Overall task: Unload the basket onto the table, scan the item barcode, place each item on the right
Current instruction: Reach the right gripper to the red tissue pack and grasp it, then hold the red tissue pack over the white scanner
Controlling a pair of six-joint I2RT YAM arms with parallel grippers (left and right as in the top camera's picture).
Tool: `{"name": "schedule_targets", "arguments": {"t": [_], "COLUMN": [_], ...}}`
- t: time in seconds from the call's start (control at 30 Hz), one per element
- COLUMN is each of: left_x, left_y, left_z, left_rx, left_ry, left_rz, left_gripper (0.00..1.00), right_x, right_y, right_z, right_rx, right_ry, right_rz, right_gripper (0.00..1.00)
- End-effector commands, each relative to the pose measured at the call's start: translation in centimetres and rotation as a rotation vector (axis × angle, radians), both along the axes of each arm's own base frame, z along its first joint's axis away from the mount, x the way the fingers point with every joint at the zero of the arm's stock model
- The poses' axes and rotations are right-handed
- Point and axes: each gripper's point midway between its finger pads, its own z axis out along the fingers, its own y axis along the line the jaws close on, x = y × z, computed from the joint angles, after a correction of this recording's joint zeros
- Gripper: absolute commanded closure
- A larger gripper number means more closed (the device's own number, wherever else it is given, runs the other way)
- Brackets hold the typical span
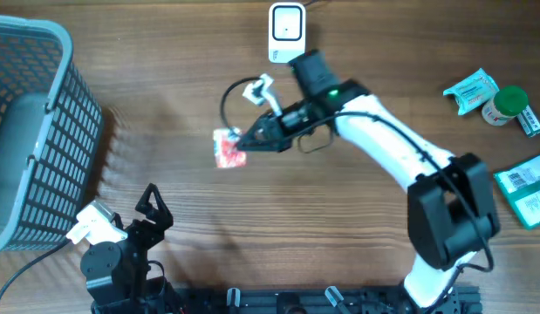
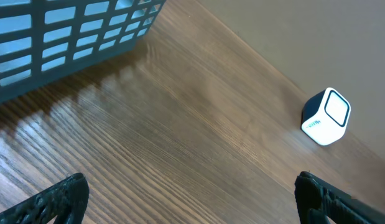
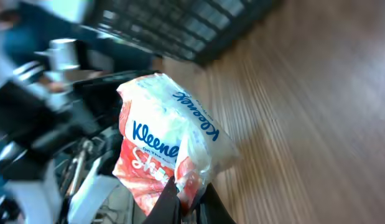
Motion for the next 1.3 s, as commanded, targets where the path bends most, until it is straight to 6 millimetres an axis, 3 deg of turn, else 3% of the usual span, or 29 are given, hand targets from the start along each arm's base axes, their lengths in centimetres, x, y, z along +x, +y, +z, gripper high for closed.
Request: {"name": "schedule_targets", "arguments": {"t": [0.0,0.13,0.37,0.43,0.5,0.53,0.6,0.7,0.77,0.9,1.07,1.13,1.27], "left_x": [0.0,0.0,0.0,0.0,0.0,0.0,0.0,0.0,0.0,0.0,0.0,0.0,0.0], "left_y": [0.1,0.1,0.1,0.1,0.1,0.1,0.1,0.1,0.1,0.1,0.1,0.1,0.1], "left_z": [0.1,0.1,0.1,0.1,0.1,0.1,0.1,0.1,0.1,0.1,0.1,0.1,0.1], "left_rx": [-0.001,-0.001,-0.001,-0.001,-0.001,-0.001,-0.001,0.000,-0.001,0.000,0.000,-0.001,-0.001], "left_ry": [-0.007,-0.007,-0.007,-0.007,-0.007,-0.007,-0.007,-0.007,-0.007,-0.007,-0.007,-0.007,-0.007], "left_rz": [0.010,0.010,0.010,0.010,0.010,0.010,0.010,0.010,0.010,0.010,0.010,0.010,0.010], "left_gripper": [0.00,0.00,0.00,0.00,0.00,0.00,0.00,0.00,0.00,0.00,0.00,0.00,0.00], "right_x": [-1.7,-1.8,-0.9,-0.9,1.1,1.4,4.5,9.5,12.4,16.9,23.6,24.9,28.0], "right_y": [-2.3,-2.9,-2.5,-2.5,-2.2,-2.3,-3.2,-5.2,-7.7,-11.2,-14.2,-13.7,-14.7], "right_z": [1.6,-1.2,-1.2,-1.2,-3.0,-3.1,-3.3,-2.3,-0.3,3.8,3.3,2.1,0.1], "right_rx": [0.377,0.440,0.482,0.450,0.227,0.217,0.117,-0.095,-0.387,-0.768,-1.007,-1.027,-1.219], "right_ry": [-0.072,-0.129,-0.246,-0.164,0.090,0.100,0.112,-0.018,-0.221,-0.758,-1.091,-1.153,-1.354], "right_rz": [0.137,0.154,0.177,0.165,0.013,-0.001,-0.151,-0.410,-0.574,-0.649,-0.738,-0.699,-0.633], "right_gripper": [0.96,0.96,0.96,0.96,0.96,0.96,0.95,0.95,0.95,0.96,0.96,0.96,0.96]}}
